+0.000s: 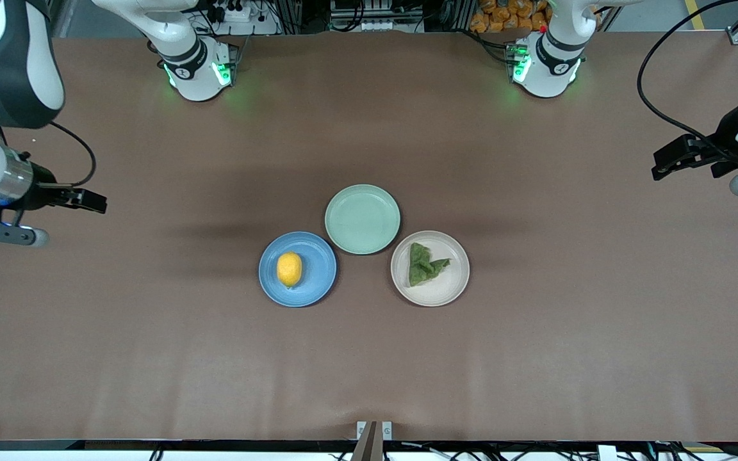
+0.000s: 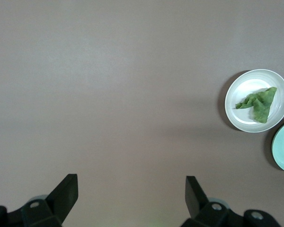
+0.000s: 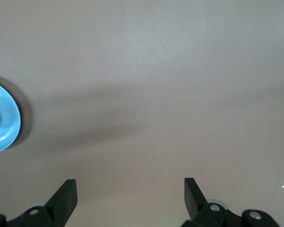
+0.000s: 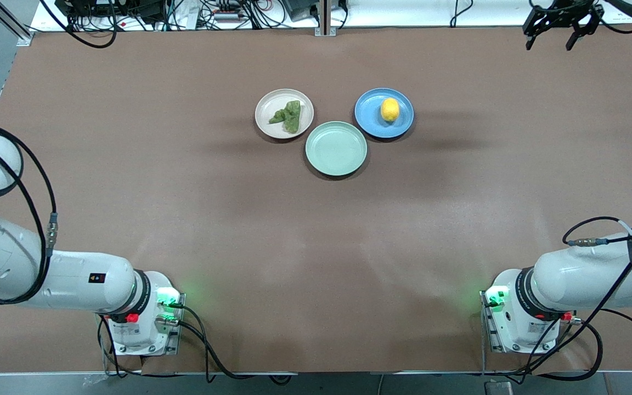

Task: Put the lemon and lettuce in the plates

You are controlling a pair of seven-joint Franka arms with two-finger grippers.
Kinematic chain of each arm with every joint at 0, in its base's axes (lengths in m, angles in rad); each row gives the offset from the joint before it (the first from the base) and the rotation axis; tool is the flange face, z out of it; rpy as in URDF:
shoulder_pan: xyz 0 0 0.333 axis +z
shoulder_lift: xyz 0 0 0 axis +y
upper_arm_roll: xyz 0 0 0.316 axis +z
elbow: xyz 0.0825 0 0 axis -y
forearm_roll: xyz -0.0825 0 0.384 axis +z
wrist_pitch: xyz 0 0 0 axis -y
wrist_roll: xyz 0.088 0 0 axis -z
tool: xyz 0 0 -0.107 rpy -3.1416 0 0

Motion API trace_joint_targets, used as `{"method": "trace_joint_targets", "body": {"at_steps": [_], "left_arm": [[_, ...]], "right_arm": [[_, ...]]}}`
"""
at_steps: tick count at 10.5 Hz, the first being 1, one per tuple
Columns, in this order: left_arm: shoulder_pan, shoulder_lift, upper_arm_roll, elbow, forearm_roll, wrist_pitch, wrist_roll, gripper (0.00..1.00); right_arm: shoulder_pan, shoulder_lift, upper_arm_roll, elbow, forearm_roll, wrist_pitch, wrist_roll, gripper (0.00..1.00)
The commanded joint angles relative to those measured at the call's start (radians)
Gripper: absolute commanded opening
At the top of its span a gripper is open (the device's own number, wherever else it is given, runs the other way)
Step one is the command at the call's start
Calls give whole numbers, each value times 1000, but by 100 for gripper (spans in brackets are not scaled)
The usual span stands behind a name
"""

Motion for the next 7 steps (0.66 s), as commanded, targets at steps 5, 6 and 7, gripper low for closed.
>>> {"method": "trace_joint_targets", "body": {"at_steps": [5, 6, 7], "left_arm": [[1, 3, 4, 19, -4, -21, 26, 100], [1, 3, 4, 19, -4, -21, 26, 100], [1, 2, 4, 19, -3, -21, 26, 100]], "right_arm": [[-32, -141, 15, 48, -3, 41, 5, 100], [-32, -138, 14, 78, -3, 37, 5, 100], [-33, -135, 9, 110, -3, 11, 5, 100]]}}
